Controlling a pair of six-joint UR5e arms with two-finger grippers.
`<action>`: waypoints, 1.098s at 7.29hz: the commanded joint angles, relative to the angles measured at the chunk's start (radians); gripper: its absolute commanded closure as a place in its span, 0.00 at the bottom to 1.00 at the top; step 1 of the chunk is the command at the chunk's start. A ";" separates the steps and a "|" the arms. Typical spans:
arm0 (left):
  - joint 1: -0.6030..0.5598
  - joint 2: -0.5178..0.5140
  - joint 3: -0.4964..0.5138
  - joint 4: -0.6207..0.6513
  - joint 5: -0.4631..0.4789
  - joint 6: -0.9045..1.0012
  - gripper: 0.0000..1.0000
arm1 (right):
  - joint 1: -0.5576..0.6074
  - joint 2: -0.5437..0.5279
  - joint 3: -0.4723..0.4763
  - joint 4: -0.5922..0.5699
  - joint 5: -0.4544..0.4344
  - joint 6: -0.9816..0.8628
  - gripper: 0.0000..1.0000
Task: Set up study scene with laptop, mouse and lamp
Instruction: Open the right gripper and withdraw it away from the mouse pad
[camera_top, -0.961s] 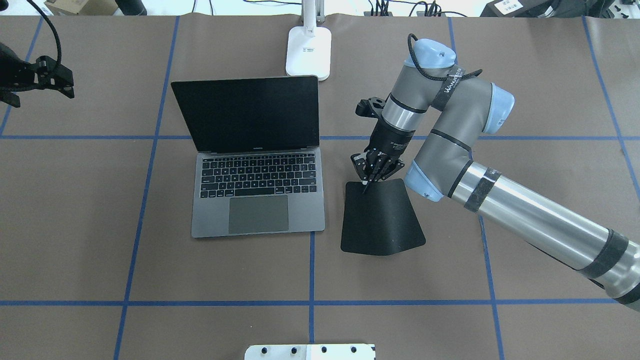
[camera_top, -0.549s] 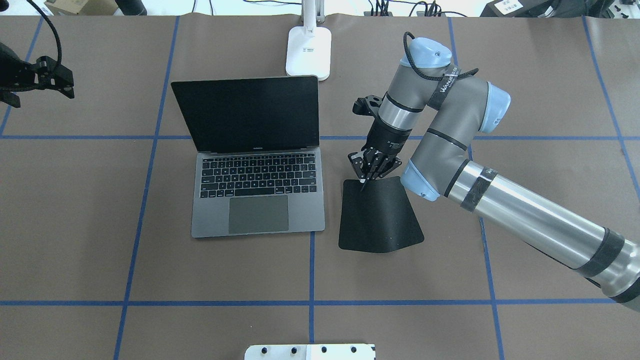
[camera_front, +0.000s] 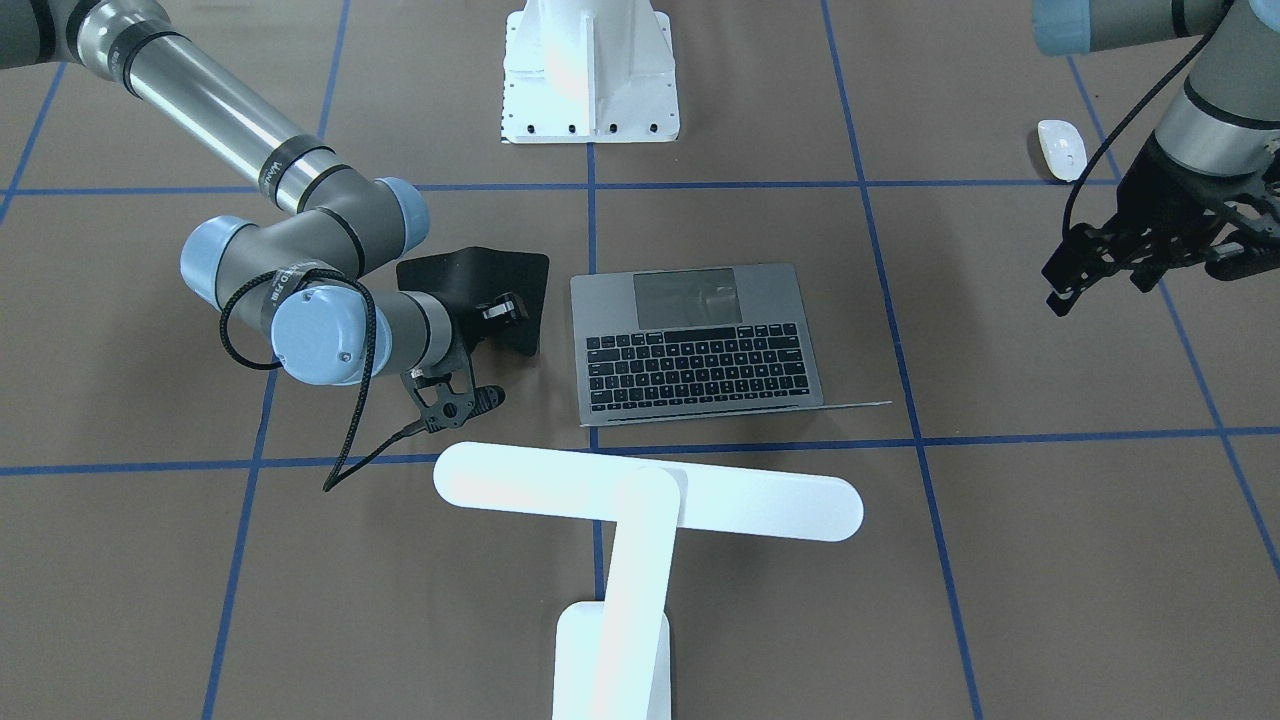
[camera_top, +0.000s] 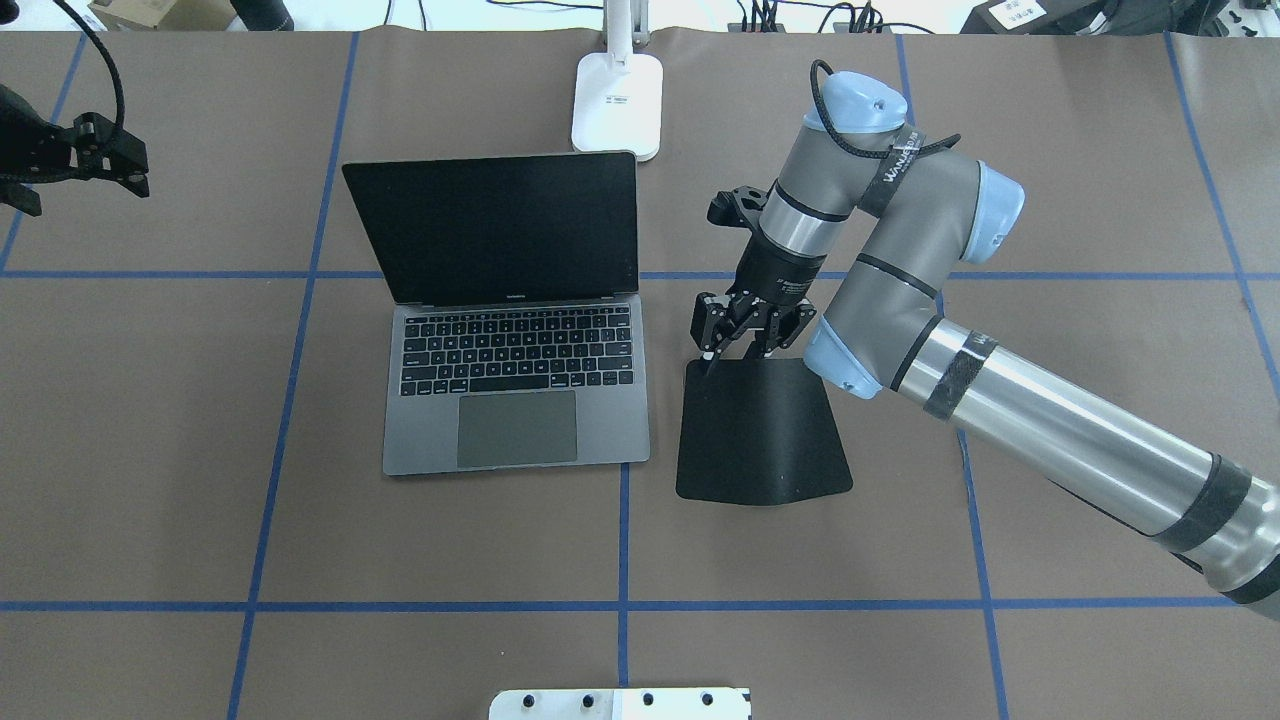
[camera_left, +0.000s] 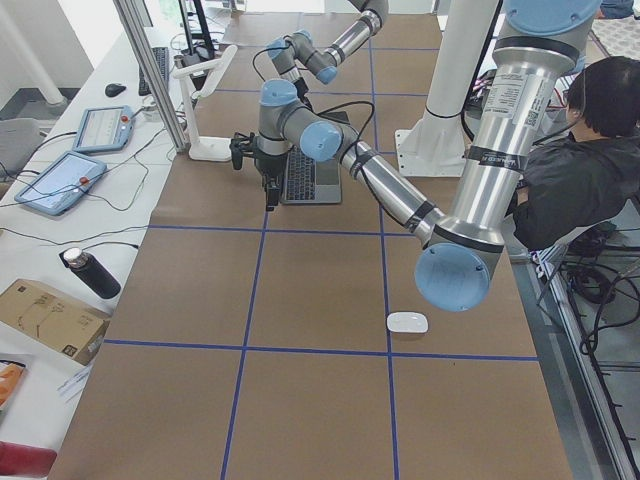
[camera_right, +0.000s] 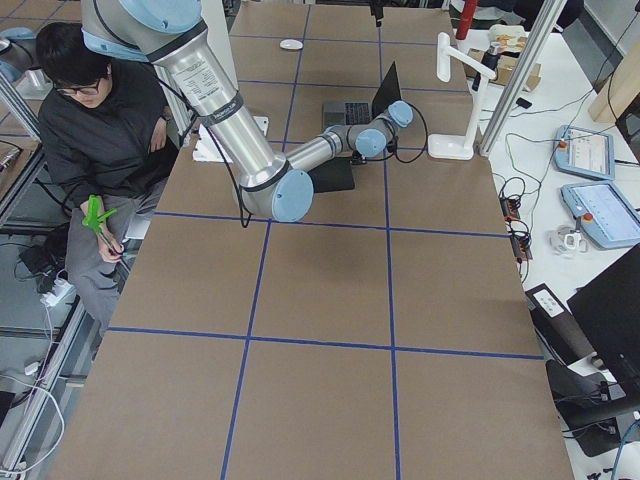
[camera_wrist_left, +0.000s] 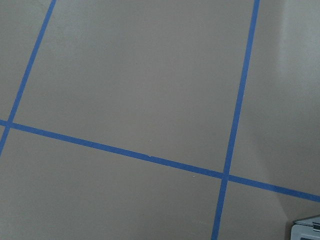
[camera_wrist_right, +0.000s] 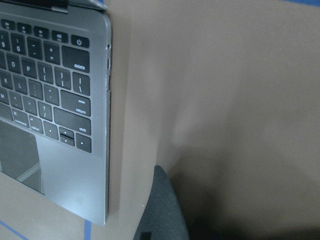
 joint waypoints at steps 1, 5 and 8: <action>0.000 -0.002 0.004 0.000 0.000 0.000 0.00 | 0.027 -0.003 0.001 0.015 -0.002 -0.001 0.01; 0.000 -0.003 0.005 0.000 0.001 0.000 0.00 | 0.063 0.000 0.001 0.016 -0.026 -0.003 0.01; -0.001 0.003 0.005 -0.003 0.000 0.036 0.00 | 0.178 -0.015 0.015 0.016 -0.067 0.000 0.01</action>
